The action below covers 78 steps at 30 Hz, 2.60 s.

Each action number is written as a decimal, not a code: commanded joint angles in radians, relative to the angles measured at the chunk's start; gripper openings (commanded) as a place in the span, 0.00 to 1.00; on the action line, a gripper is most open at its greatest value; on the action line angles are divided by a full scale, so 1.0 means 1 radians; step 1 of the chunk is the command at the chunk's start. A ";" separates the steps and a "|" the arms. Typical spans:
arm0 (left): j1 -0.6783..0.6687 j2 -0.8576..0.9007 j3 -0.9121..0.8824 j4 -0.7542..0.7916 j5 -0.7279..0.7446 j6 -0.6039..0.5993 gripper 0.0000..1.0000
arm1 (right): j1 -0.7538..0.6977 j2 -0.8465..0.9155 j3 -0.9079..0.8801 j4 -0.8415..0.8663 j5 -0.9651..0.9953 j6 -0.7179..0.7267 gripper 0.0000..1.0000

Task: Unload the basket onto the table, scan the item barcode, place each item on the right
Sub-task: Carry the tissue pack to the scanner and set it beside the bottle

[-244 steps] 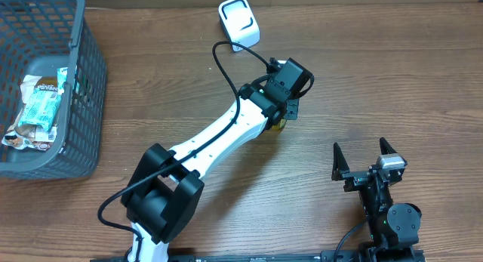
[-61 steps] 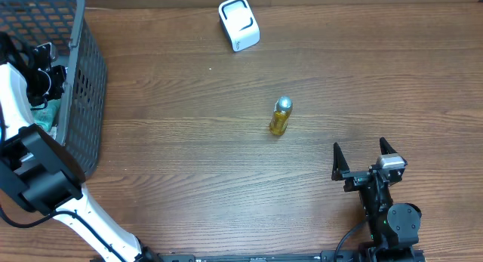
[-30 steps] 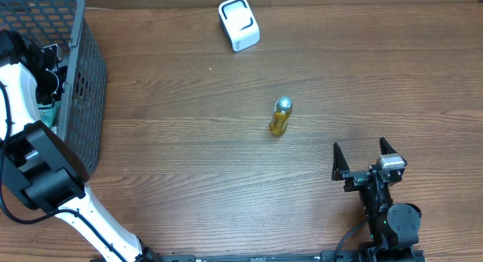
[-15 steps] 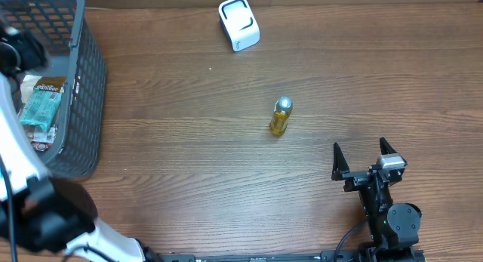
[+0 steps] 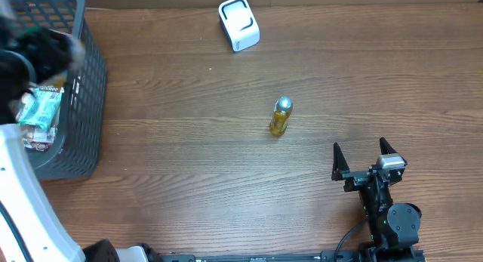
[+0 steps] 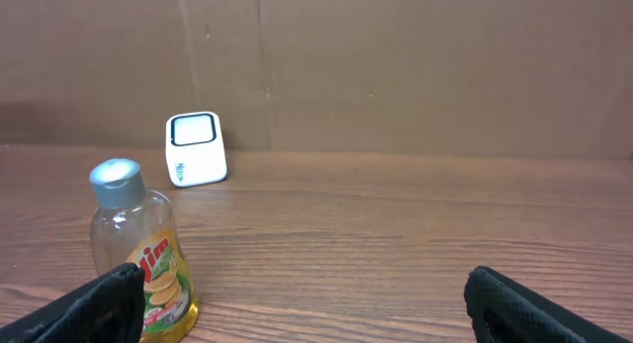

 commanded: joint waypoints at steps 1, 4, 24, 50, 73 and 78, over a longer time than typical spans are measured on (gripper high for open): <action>-0.109 -0.011 0.018 -0.073 0.022 0.002 0.32 | -0.003 -0.008 -0.010 0.006 -0.009 0.004 1.00; -0.217 0.013 0.013 -0.152 -0.058 0.001 0.33 | -0.003 -0.008 -0.010 0.006 -0.008 0.004 1.00; -0.752 0.460 -0.042 -0.190 -0.236 -0.076 0.42 | -0.003 -0.008 -0.010 0.006 -0.008 0.004 1.00; -0.940 0.524 -0.282 0.266 -0.383 -0.318 0.45 | -0.003 -0.008 -0.010 0.006 -0.009 0.004 1.00; -0.972 0.524 -0.434 0.388 -0.461 -0.362 0.71 | -0.003 -0.008 -0.010 0.006 -0.008 0.004 1.00; -0.972 0.524 -0.434 0.388 -0.439 -0.362 0.82 | -0.003 -0.008 -0.010 0.006 -0.008 0.004 1.00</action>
